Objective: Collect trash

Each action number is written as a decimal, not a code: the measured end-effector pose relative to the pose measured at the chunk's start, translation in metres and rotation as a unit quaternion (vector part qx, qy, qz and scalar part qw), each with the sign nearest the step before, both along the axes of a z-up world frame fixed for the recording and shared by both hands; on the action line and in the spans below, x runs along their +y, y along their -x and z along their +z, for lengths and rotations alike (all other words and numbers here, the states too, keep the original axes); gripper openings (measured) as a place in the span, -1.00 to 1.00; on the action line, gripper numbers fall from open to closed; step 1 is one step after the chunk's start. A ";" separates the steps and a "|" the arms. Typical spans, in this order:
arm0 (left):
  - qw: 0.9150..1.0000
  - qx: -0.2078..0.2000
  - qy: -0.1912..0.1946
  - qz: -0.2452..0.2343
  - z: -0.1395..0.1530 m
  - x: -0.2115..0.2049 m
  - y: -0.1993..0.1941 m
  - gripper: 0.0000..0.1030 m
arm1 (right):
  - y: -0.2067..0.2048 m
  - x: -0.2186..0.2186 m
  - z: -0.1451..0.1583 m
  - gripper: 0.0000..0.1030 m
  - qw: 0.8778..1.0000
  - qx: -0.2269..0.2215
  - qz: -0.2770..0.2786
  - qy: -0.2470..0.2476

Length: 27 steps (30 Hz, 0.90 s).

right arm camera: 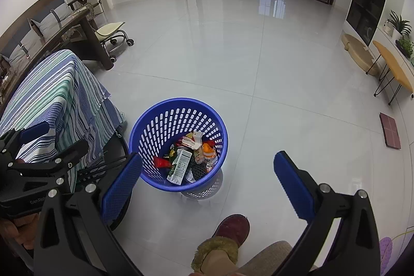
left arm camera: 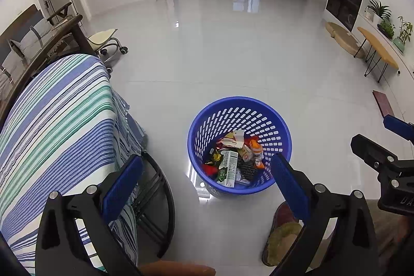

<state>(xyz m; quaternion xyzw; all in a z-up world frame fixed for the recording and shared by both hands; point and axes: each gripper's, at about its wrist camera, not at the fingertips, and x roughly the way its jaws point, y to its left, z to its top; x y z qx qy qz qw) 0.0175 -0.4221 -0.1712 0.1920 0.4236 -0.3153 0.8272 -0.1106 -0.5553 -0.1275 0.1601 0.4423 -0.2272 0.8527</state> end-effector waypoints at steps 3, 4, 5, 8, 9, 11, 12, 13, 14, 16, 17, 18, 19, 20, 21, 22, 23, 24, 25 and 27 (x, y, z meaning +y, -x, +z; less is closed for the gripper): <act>1.000 0.000 0.000 0.000 0.001 0.000 0.000 0.90 | 0.000 0.000 0.000 0.91 1.000 0.001 0.000 0.001; 1.000 0.000 0.000 0.000 0.000 0.000 0.000 0.90 | 0.001 0.001 0.000 0.91 1.000 0.002 -0.001 0.001; 1.000 0.000 0.000 0.000 0.000 0.000 0.000 0.90 | 0.001 0.001 0.000 0.91 1.000 0.002 -0.002 0.000; 1.000 0.000 0.000 0.000 0.000 0.000 0.000 0.90 | 0.001 0.001 0.000 0.91 1.000 0.003 -0.003 0.002; 1.000 0.000 0.000 0.000 0.000 0.000 0.000 0.90 | 0.001 0.001 0.000 0.91 1.000 0.003 -0.004 0.001; 1.000 0.000 -0.001 -0.001 0.001 -0.001 0.000 0.90 | 0.001 0.001 0.000 0.91 1.000 0.003 -0.003 0.002; 1.000 0.000 -0.002 -0.002 0.001 -0.001 0.000 0.90 | 0.001 0.001 -0.001 0.91 1.000 0.003 -0.003 0.002; 1.000 0.000 -0.003 -0.002 0.001 -0.001 0.000 0.90 | 0.001 0.001 -0.001 0.91 1.000 0.003 -0.003 0.002; 1.000 0.000 -0.003 -0.003 0.001 -0.002 0.000 0.90 | 0.001 0.001 -0.001 0.91 1.000 0.003 -0.003 0.002; 1.000 0.000 -0.004 -0.003 0.001 -0.002 0.000 0.90 | 0.001 0.001 -0.001 0.91 1.000 0.003 -0.003 0.002; 1.000 0.000 -0.004 -0.004 0.000 -0.004 0.002 0.90 | 0.001 0.001 -0.001 0.91 1.000 0.003 -0.004 0.002; 1.000 -0.001 -0.004 -0.004 0.000 -0.004 0.002 0.90 | 0.001 0.000 0.000 0.91 1.000 0.004 -0.004 0.002; 1.000 -0.002 -0.001 -0.004 0.001 -0.004 0.002 0.90 | 0.002 0.001 -0.001 0.91 1.000 0.004 -0.006 0.002; 1.000 -0.004 0.002 -0.005 0.002 -0.004 0.003 0.90 | 0.002 0.001 -0.002 0.91 1.000 0.004 -0.006 0.002; 1.000 -0.007 0.003 -0.005 0.002 -0.004 0.004 0.90 | 0.003 0.000 -0.002 0.91 1.000 0.005 -0.007 0.002; 1.000 -0.010 0.003 -0.004 0.003 -0.004 0.005 0.90 | 0.003 0.000 -0.002 0.91 1.000 0.005 -0.008 0.002; 1.000 -0.011 0.004 -0.005 0.002 -0.005 0.007 0.90 | 0.004 0.000 -0.003 0.91 1.000 0.005 -0.009 0.002; 1.000 -0.013 0.003 -0.005 0.002 -0.005 0.008 0.90 | 0.004 0.001 -0.002 0.91 1.000 0.005 -0.010 0.003; 1.000 -0.014 0.003 -0.005 0.002 -0.005 0.009 0.90 | 0.004 0.001 -0.002 0.91 1.000 0.005 -0.010 0.003; 1.000 -0.012 0.004 -0.006 0.002 -0.006 0.009 0.90 | 0.005 0.001 -0.001 0.91 1.000 0.004 -0.012 0.004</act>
